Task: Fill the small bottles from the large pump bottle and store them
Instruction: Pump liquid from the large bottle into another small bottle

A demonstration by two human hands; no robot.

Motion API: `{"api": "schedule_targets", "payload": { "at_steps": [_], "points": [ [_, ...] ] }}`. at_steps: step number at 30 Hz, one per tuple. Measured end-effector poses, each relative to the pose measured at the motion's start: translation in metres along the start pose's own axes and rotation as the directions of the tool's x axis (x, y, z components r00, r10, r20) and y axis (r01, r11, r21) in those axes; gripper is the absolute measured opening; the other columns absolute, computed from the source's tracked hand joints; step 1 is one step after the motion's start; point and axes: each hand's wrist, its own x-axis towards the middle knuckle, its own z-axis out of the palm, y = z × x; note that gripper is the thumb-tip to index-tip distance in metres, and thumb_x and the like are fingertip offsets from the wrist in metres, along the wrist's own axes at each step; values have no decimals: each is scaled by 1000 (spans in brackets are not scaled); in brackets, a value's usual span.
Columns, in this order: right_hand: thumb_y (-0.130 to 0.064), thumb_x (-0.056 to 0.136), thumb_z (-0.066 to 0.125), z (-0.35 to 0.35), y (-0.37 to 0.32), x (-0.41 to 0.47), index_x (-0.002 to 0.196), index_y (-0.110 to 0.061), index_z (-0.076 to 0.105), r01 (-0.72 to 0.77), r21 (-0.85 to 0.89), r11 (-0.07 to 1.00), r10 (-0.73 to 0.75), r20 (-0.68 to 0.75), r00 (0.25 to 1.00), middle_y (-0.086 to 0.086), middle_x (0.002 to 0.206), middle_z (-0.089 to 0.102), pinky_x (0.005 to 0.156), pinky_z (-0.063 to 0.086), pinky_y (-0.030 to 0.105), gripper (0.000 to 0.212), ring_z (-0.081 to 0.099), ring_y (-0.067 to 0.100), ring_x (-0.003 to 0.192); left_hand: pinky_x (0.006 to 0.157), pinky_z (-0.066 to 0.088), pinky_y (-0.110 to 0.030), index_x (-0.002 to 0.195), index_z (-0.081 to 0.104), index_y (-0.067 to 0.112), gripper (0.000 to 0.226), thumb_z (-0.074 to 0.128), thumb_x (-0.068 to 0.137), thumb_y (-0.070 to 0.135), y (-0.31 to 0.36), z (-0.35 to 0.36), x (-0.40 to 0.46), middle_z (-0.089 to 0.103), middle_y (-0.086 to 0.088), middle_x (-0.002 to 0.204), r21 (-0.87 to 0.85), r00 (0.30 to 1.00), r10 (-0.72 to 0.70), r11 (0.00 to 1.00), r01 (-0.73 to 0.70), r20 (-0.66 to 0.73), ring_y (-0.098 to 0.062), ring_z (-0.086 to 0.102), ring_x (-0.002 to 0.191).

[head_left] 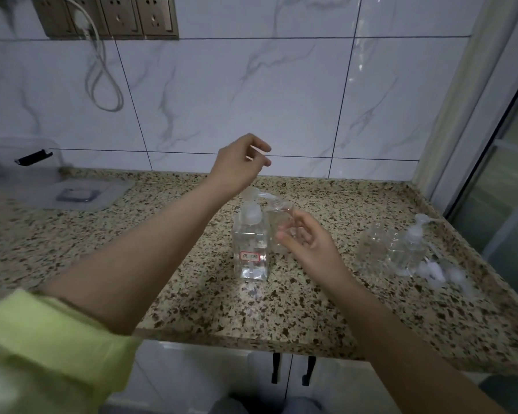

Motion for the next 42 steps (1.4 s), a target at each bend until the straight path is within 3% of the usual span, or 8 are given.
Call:
{"api": "schedule_targets", "payload": {
  "at_steps": [3,7,13,18,21,29,37,42],
  "points": [
    [-17,91,71,0,6,5,129,-35,58,24,9,1000,-24,-15,1000,-17,118,66,87,57,20,44,64,8,113,75,54,-29,112,62,20,19,53,96,19,0,6,20,75,6,94,47,991,-82,996,78,106,-13,69,86],
    [-20,90,73,1,17,9,130,-27,60,66,29,997,-65,-49,997,-13,119,69,98,57,33,43,65,10,115,70,53,-29,113,62,14,19,53,100,24,0,17,37,76,-1,98,107,956,-193,979,173,222,-15,66,78],
    [-12,89,75,3,30,19,123,-22,62,198,4,980,-196,-101,975,-11,112,69,101,54,35,38,65,10,109,70,57,-32,107,63,15,19,51,100,27,0,34,49,75,1,89,177,971,-156,976,124,181,-18,69,78],
    [-23,85,74,6,39,27,117,-39,62,358,1,934,-354,-154,922,-9,109,69,98,56,40,38,67,18,106,79,58,-37,110,62,12,25,47,102,31,-10,42,46,75,-1,88,202,954,-211,965,168,214,-19,71,85],
    [-27,86,73,5,52,30,121,-16,63,418,-4,909,-412,-176,894,-4,109,69,93,55,55,38,67,27,106,78,58,-34,107,63,12,26,47,102,32,-12,43,47,75,1,86,244,971,-170,961,126,167,-18,72,83],
    [-31,85,74,2,52,31,123,-22,61,442,-7,897,-437,-163,884,-12,115,68,98,54,33,41,67,17,112,77,57,-33,107,60,16,23,46,103,33,-13,49,47,74,3,86,346,978,-126,936,61,169,-16,71,82],
    [-32,87,75,-1,55,30,127,-11,62,439,-49,897,-441,-155,884,0,115,68,94,57,49,47,66,24,109,81,59,-41,109,59,13,25,44,103,32,-17,48,45,75,0,83,313,971,-169,943,109,170,-16,72,81],
    [-34,86,75,0,53,28,128,-25,60,442,-42,896,-444,-148,884,-4,119,68,99,56,44,46,66,18,115,82,59,-40,109,59,14,25,44,103,32,-19,50,45,75,1,83,330,969,-174,938,109,175,-14,71,80]
  ]
}}
